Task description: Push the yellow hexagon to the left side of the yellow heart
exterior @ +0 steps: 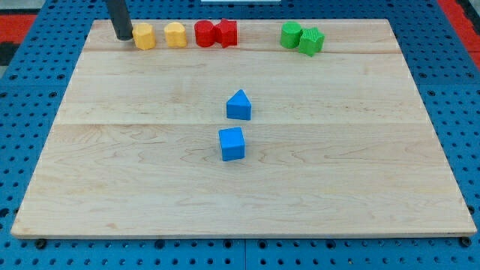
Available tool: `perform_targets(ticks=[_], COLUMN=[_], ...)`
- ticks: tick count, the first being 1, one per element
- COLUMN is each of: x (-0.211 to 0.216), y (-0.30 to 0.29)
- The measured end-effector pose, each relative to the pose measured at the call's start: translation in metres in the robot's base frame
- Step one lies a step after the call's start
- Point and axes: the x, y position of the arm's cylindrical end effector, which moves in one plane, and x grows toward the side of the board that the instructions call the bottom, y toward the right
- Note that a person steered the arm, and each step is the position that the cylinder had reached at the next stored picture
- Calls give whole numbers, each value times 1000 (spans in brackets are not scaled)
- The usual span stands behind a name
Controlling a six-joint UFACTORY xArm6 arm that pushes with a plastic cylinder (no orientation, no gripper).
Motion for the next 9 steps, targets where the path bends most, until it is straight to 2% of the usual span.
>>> perform_targets(ticks=[9], x=[1], y=[32])
